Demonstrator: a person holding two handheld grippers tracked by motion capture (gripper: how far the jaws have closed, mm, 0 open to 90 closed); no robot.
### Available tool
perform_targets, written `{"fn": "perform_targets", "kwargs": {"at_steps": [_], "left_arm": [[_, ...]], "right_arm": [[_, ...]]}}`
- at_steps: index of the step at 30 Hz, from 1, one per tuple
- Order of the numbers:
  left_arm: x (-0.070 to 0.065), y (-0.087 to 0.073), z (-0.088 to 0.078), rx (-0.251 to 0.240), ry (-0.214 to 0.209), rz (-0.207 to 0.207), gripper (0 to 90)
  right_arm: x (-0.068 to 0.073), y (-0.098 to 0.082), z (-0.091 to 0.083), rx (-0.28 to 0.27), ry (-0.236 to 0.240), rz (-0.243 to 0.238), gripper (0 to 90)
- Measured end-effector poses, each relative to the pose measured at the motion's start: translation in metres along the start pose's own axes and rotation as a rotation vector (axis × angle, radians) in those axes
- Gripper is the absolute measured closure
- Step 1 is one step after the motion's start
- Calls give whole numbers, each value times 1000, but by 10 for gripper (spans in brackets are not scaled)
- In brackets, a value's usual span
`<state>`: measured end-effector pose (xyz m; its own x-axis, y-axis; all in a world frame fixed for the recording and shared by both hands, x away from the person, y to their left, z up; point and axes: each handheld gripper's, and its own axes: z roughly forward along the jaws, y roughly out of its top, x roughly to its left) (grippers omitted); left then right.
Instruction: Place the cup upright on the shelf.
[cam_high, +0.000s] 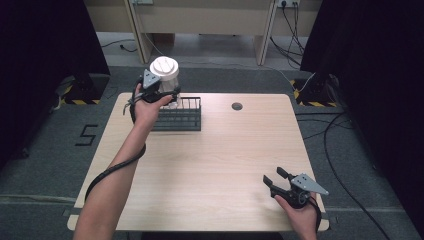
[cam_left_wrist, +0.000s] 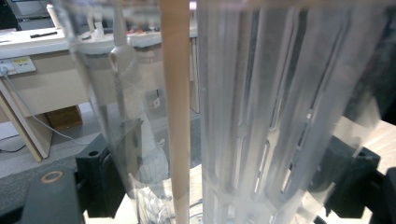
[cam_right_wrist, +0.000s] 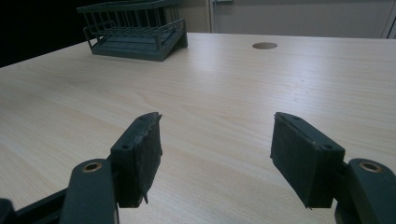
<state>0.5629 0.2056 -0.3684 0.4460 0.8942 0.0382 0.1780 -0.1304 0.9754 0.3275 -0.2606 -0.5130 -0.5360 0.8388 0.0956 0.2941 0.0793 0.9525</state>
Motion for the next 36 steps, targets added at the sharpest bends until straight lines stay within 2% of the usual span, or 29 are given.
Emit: {"fn": "perform_targets", "kwargs": {"at_steps": [17,27,36], "left_arm": [[-2,-23,29,75,7,-16,173],[-1,-25,36,68,21,-33,173],[-1,-32,45,90,23,-45,172]], "right_arm": [[0,0,0,0,4,1,341],[0,0,0,-3,6,-3,340],[0,0,0,0,8,-1,340]]}}
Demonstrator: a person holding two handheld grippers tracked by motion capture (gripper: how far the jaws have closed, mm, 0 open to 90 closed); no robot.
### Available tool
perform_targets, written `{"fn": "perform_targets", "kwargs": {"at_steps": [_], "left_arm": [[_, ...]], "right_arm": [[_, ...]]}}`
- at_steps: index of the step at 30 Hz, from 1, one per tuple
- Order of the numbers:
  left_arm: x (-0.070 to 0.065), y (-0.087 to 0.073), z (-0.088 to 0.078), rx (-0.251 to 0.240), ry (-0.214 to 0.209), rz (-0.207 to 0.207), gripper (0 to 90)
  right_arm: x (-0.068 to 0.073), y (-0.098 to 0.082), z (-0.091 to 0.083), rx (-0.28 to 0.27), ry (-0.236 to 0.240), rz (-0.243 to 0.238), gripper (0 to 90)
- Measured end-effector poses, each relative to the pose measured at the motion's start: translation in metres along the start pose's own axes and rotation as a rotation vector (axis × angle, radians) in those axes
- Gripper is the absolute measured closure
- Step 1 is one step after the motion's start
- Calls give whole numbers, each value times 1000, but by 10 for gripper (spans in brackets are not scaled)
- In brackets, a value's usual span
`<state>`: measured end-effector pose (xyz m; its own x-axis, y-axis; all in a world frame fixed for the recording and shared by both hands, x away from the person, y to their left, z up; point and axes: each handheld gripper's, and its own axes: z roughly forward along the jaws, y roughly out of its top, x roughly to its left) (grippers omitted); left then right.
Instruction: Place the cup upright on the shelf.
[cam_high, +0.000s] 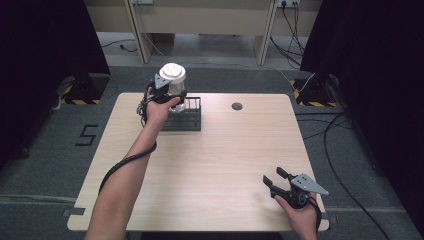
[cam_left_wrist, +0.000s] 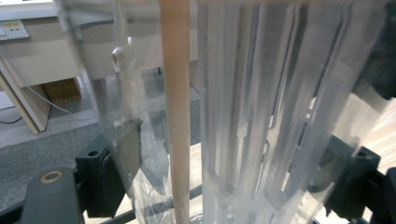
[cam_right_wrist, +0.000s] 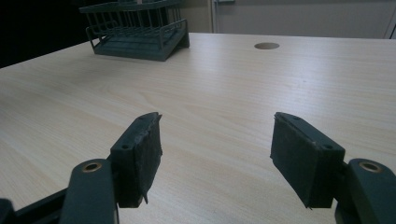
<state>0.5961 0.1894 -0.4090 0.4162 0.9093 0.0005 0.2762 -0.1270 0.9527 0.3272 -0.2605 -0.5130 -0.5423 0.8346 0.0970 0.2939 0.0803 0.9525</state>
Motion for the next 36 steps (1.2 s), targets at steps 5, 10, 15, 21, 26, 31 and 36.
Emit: {"fn": "perform_targets", "kwargs": {"at_steps": [5,10,15,21,26,31,36], "left_arm": [[-2,-5,5,10,1,-6,172],[-4,-14,9,33,3,-13,171],[-5,-22,11,53,5,-12,171],[-6,-28,14,60,12,-18,170],[-7,-30,13,53,20,-23,168],[-8,-32,11,52,30,-24,166],[-10,-35,8,67,53,-44,142]], "right_arm": [[0,0,0,3,1,1,341],[0,0,0,0,3,1,340],[0,0,0,0,3,-1,340],[0,0,0,0,3,1,339],[1,0,-1,-2,2,4,339],[0,0,0,-2,4,2,338],[0,0,0,-1,5,3,337]]}}
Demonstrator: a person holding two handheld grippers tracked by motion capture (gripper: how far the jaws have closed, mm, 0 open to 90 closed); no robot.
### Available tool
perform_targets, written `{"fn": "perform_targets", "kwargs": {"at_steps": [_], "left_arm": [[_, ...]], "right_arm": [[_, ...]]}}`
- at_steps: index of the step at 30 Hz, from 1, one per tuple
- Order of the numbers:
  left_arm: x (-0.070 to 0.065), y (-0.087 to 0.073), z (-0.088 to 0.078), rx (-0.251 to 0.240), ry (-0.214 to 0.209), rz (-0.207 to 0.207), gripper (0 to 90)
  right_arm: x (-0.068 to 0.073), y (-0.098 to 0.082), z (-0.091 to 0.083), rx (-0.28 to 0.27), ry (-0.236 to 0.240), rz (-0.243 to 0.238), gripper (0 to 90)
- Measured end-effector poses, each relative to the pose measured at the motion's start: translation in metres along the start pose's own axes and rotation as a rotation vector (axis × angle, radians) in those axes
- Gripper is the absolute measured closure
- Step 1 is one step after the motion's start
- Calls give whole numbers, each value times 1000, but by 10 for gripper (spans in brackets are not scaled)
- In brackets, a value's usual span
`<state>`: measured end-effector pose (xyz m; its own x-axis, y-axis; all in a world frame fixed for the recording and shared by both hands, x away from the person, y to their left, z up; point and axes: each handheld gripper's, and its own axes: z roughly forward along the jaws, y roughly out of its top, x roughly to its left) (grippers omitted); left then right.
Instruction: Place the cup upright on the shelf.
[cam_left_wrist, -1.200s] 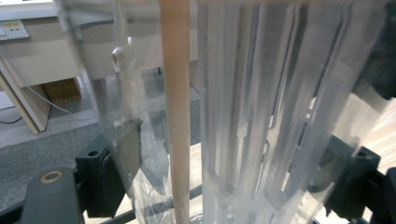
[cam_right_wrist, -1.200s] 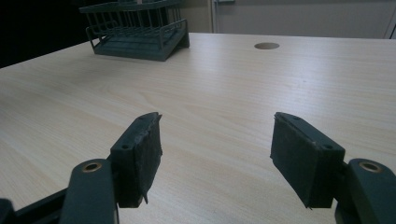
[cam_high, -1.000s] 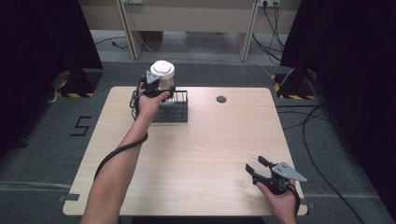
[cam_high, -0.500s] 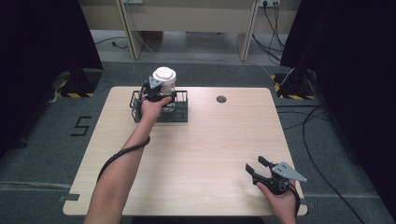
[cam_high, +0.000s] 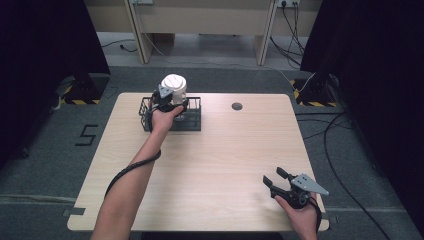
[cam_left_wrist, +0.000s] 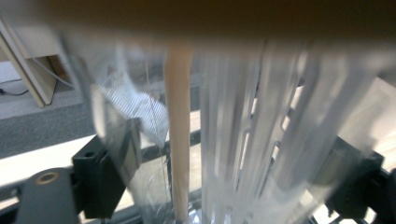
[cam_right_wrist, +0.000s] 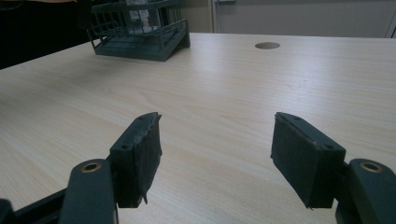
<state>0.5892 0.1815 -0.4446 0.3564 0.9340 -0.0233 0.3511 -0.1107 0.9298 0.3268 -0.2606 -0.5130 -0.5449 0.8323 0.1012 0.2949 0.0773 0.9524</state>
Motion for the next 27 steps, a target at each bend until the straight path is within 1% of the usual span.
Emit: {"fn": "perform_targets", "kwargs": {"at_steps": [2,5,9,11,13,18,19,20,22,24,26,27], "left_arm": [[-1,-1,-2,2,0,11,144],[-1,-2,-5,-5,-5,11,144],[0,-3,-12,-18,-6,31,144],[1,-4,-16,-24,-10,30,144],[1,-4,-21,-35,-8,32,144],[-1,-6,-33,-47,-11,68,144],[-1,-6,-33,-47,-11,68,144],[0,-8,-38,-50,-7,73,144],[1,-9,-43,-50,-3,72,144],[3,-10,-47,-53,-9,75,146],[4,-10,-51,-59,-7,89,147],[4,-11,-53,-63,-9,87,147]], "right_arm": [[0,0,0,0,-2,0,337],[0,0,0,2,-2,0,337],[0,0,0,3,-3,-1,337],[0,0,0,4,-3,0,337],[0,0,0,3,-3,0,336],[0,0,0,1,-7,6,334],[0,0,0,1,-7,6,334],[0,0,0,1,-8,6,334],[0,0,0,1,-8,4,334],[0,0,0,2,-9,4,335],[0,0,0,3,-9,5,336],[0,0,0,3,-8,6,335]]}}
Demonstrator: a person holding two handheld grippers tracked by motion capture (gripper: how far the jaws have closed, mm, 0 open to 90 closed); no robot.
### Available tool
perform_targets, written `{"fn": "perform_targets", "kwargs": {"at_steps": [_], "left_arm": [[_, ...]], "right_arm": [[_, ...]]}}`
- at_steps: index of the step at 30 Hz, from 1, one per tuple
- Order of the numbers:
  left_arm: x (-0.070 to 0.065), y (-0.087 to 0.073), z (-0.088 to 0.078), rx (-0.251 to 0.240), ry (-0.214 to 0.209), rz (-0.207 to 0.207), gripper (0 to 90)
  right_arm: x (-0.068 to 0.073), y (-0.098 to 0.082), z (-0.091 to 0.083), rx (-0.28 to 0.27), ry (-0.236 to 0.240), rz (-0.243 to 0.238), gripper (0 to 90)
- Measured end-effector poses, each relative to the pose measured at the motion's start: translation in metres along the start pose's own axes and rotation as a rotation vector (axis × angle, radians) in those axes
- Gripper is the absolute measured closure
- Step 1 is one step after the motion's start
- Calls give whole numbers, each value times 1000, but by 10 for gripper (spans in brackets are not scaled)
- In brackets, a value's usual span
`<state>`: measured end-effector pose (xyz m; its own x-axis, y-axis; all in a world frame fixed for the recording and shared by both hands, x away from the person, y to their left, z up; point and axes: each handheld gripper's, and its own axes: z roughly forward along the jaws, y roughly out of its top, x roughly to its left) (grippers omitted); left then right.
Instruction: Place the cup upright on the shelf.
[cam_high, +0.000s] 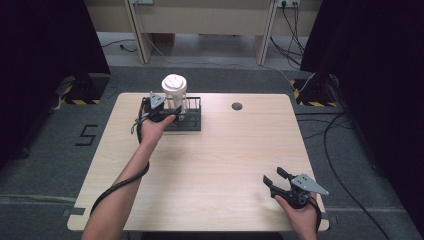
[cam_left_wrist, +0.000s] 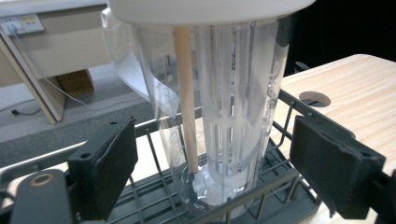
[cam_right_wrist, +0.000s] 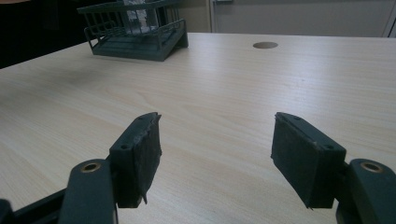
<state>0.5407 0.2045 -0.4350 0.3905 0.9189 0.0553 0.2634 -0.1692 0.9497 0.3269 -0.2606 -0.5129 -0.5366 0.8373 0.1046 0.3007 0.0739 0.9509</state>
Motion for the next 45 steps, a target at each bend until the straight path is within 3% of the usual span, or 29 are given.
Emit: {"fn": "perform_targets", "kwargs": {"at_steps": [8,11,27,45], "left_arm": [[-1,1,-17,-8,-20,18,146],[-1,0,-25,-18,-39,6,147],[3,-13,-58,-17,-45,39,147],[2,-32,-89,-28,-51,37,147]], "right_arm": [[0,0,0,4,-2,4,336],[0,0,0,3,-5,4,336],[0,0,0,1,-10,3,337],[0,0,0,-2,-9,-1,337]]}}
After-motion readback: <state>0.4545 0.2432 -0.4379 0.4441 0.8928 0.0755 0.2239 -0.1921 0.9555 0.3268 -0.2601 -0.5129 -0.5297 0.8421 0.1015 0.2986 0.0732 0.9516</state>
